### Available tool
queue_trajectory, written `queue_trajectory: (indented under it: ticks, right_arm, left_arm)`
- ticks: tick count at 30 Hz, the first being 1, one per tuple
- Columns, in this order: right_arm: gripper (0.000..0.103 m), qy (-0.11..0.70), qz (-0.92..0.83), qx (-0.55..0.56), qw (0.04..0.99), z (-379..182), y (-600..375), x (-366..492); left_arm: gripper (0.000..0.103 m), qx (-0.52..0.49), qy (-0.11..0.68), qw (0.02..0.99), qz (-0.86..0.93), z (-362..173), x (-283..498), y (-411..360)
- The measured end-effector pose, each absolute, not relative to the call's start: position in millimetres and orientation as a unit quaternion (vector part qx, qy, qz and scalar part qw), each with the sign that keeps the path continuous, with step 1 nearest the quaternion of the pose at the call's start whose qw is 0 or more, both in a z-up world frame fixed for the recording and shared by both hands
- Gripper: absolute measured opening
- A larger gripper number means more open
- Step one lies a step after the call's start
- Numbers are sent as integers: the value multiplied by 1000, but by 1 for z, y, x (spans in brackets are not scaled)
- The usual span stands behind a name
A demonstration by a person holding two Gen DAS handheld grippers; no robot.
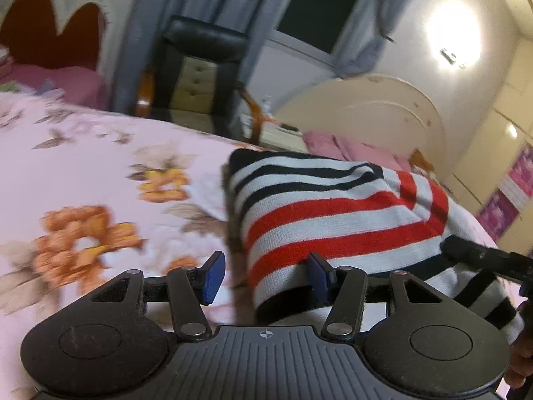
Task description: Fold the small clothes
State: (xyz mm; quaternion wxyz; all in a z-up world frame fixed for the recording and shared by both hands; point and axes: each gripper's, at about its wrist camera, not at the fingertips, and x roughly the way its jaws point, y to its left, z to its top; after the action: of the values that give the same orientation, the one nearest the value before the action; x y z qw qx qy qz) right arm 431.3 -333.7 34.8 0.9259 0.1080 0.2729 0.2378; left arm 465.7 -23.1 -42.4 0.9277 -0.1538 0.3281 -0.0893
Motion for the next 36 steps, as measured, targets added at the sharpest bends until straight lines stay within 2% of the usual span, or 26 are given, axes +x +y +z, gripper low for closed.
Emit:
queue_trajectory:
  ticks: [3, 7, 8, 12, 14, 15, 19, 24, 25, 30, 32, 35, 36]
  right_arm:
    - [16, 269, 229, 128, 927, 22, -358, 432]
    - [17, 354, 196, 183, 896, -34, -384, 460]
    - [15, 349, 199, 208, 892, -37, -391, 459]
    - [25, 339, 170, 223, 898, -20, -395, 448]
    - [23, 312, 148, 198, 917, -4, -395, 433]
    - [19, 301, 140, 179, 926, 6, -392, 426]
    - [16, 271, 186, 81, 941, 35, -365, 397]
    - [12, 298, 206, -61, 930, 29, -321, 386]
    - [9, 310, 197, -73, 927, 25, -320, 386]
    - [9, 377, 153, -104, 907, -7, -317, 387]
    - [9, 383, 150, -119, 904, -21, -312, 380]
    - [9, 386, 138, -74, 909, -18, -319, 383]
    - [13, 377, 135, -66, 914, -10, -321, 379]
  left_arm:
    - [54, -110, 348, 926, -101, -48, 475, -50]
    - [55, -66, 349, 930, -91, -55, 479, -75]
    - [55, -58, 348, 931, -90, -53, 478, -78]
    - [55, -54, 347, 932, -95, -45, 472, -74]
    - [55, -51, 328, 938, -97, -33, 461, -71]
    - [55, -45, 321, 941, -99, -30, 454, -71]
    - [55, -23, 322, 941, -103, -29, 433, -75]
    - [55, -35, 333, 937, -98, -35, 430, -72]
    - [55, -35, 334, 937, -98, -35, 429, -71]
    - [55, -21, 343, 934, -94, -43, 417, -73]
    - [56, -25, 346, 933, -94, -48, 413, -73]
    - [56, -28, 344, 933, -98, -47, 410, -70]
    - [56, -28, 334, 937, -99, -41, 410, -68]
